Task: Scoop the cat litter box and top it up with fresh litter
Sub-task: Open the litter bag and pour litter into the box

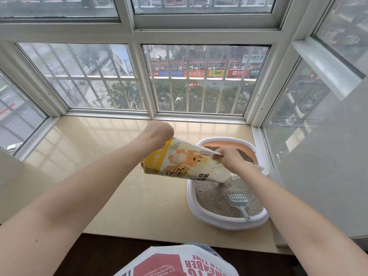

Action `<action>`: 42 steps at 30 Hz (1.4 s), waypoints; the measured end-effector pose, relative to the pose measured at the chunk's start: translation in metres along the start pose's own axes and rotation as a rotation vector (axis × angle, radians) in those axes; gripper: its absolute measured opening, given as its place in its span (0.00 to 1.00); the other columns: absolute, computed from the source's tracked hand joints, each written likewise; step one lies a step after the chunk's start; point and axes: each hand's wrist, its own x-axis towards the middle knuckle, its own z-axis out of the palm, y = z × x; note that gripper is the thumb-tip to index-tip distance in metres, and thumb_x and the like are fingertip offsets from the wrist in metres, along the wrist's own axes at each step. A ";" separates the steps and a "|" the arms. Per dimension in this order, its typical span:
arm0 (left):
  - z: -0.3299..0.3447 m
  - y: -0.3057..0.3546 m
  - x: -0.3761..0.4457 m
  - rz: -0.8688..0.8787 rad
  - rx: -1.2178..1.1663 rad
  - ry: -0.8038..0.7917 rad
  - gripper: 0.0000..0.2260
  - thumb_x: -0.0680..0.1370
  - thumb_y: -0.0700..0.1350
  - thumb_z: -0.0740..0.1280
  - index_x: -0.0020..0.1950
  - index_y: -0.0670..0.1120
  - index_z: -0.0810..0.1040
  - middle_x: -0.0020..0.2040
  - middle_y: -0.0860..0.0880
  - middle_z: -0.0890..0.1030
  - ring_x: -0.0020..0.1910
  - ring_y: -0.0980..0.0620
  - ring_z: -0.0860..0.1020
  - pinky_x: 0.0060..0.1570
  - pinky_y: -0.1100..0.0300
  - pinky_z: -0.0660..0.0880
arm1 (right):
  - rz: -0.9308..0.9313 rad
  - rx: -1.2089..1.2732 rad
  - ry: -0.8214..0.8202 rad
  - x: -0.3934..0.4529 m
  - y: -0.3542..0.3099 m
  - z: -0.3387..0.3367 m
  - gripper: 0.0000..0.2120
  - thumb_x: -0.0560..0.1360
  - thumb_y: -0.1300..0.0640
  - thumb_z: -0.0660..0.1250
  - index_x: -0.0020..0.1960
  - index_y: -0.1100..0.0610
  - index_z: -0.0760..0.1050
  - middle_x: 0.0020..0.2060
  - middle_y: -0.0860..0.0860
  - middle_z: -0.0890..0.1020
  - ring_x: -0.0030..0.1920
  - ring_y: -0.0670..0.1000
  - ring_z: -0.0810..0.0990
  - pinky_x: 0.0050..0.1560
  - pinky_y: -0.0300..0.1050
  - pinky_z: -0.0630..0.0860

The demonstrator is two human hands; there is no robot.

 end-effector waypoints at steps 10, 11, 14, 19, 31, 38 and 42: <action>0.021 -0.018 -0.015 -0.041 -0.048 -0.038 0.10 0.72 0.33 0.61 0.36 0.47 0.70 0.31 0.53 0.67 0.37 0.47 0.71 0.28 0.62 0.60 | -0.033 -0.136 -0.055 0.010 -0.021 0.002 0.10 0.79 0.59 0.61 0.49 0.56 0.82 0.45 0.58 0.84 0.46 0.58 0.81 0.45 0.49 0.75; 0.022 -0.019 -0.016 -0.044 -0.053 -0.043 0.10 0.72 0.33 0.61 0.37 0.47 0.70 0.31 0.53 0.67 0.37 0.47 0.71 0.28 0.62 0.60 | -0.038 -0.155 -0.059 0.012 -0.022 0.001 0.11 0.79 0.59 0.60 0.49 0.56 0.82 0.46 0.57 0.84 0.47 0.59 0.81 0.46 0.49 0.76; 0.027 -0.023 -0.020 -0.059 -0.062 -0.045 0.09 0.73 0.33 0.60 0.38 0.47 0.72 0.31 0.53 0.67 0.37 0.47 0.71 0.28 0.61 0.60 | -0.068 -0.238 -0.069 0.014 -0.027 0.001 0.10 0.80 0.57 0.60 0.50 0.54 0.81 0.43 0.55 0.84 0.41 0.56 0.80 0.39 0.46 0.72; 0.049 -0.029 -0.030 -0.098 -0.133 -0.065 0.08 0.72 0.34 0.60 0.37 0.47 0.71 0.32 0.52 0.68 0.37 0.46 0.71 0.32 0.60 0.63 | -0.117 -0.415 -0.083 0.013 -0.032 0.003 0.10 0.80 0.60 0.60 0.50 0.56 0.81 0.41 0.55 0.83 0.39 0.55 0.78 0.35 0.44 0.67; 0.106 -0.044 -0.056 -0.216 -0.305 -0.078 0.12 0.72 0.35 0.61 0.31 0.47 0.65 0.31 0.50 0.67 0.36 0.46 0.70 0.29 0.59 0.60 | -0.162 -0.596 -0.025 0.022 -0.049 0.000 0.11 0.80 0.58 0.58 0.49 0.53 0.80 0.38 0.50 0.78 0.39 0.54 0.75 0.36 0.43 0.68; 0.137 -0.054 -0.076 -0.340 -0.488 -0.125 0.12 0.75 0.40 0.63 0.32 0.45 0.66 0.30 0.48 0.68 0.35 0.44 0.69 0.30 0.60 0.63 | -0.233 -0.705 -0.079 0.030 -0.084 0.007 0.09 0.77 0.61 0.60 0.43 0.58 0.78 0.40 0.52 0.80 0.41 0.56 0.77 0.35 0.44 0.66; 0.149 -0.059 -0.085 -0.379 -0.543 -0.145 0.10 0.74 0.39 0.63 0.33 0.46 0.69 0.31 0.47 0.69 0.34 0.45 0.69 0.30 0.60 0.63 | -0.254 -0.797 -0.102 0.032 -0.103 0.009 0.18 0.76 0.63 0.61 0.30 0.52 0.64 0.32 0.48 0.71 0.38 0.55 0.72 0.38 0.43 0.64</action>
